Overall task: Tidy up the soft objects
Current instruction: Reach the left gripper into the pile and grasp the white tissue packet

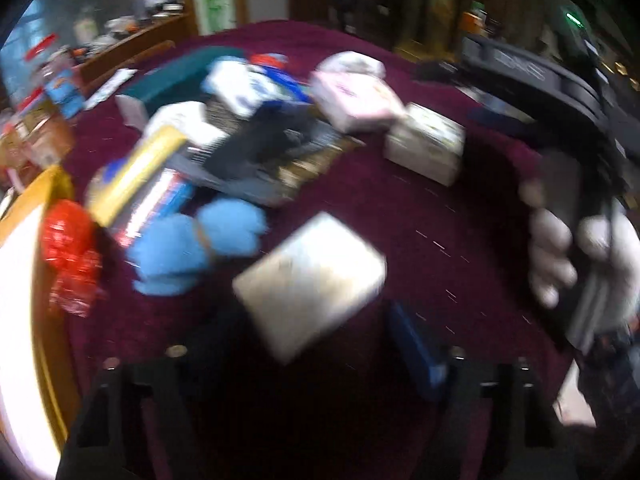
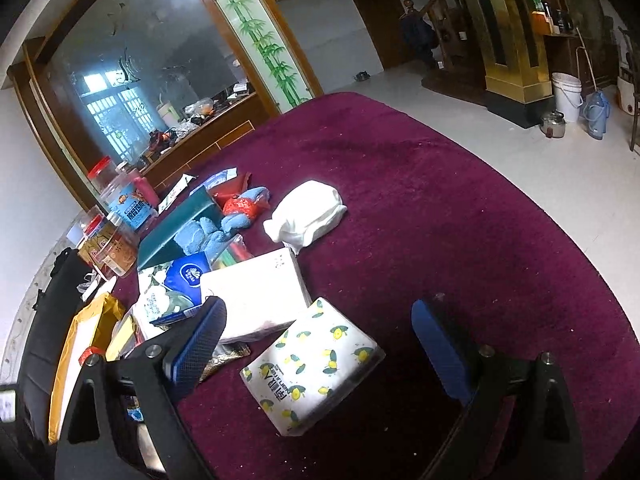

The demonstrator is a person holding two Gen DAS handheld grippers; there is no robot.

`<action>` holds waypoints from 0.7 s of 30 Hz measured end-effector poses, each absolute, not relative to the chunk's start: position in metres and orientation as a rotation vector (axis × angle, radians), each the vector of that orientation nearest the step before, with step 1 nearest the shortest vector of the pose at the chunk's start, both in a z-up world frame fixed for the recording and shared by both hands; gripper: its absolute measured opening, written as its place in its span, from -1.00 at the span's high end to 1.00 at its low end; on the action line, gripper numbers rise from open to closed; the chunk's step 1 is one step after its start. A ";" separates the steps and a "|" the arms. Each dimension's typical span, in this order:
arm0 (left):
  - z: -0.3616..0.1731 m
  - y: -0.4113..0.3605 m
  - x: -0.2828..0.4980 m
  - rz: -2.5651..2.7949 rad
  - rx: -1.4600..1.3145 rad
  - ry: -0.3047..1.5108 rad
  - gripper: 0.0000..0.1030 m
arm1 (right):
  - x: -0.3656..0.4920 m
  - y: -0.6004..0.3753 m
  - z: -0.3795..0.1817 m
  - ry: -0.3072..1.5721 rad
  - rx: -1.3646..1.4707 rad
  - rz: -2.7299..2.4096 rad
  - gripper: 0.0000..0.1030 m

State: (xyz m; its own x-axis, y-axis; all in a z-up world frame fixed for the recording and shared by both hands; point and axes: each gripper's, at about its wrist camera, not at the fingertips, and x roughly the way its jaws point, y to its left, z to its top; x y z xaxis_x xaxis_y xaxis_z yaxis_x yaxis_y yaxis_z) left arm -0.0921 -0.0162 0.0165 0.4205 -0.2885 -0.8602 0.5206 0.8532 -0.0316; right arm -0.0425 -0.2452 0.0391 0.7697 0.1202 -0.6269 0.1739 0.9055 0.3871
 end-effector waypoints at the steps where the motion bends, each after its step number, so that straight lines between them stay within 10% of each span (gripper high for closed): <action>1: 0.018 -0.016 -0.096 -0.520 0.260 1.015 -0.48 | -0.043 -0.245 0.039 0.697 0.448 -0.029 -0.82; 13: 0.015 -0.040 -0.085 -0.464 0.417 0.888 -0.49 | -0.041 -0.244 0.038 0.706 0.449 -0.026 -0.82; 16: 0.019 -0.040 -0.084 -0.509 0.371 0.909 -0.05 | -0.040 -0.244 0.036 0.712 0.453 -0.031 -0.82; 21: 0.032 -0.014 -0.086 -0.502 0.217 0.919 0.02 | -0.042 -0.248 0.037 0.705 0.488 -0.002 -0.82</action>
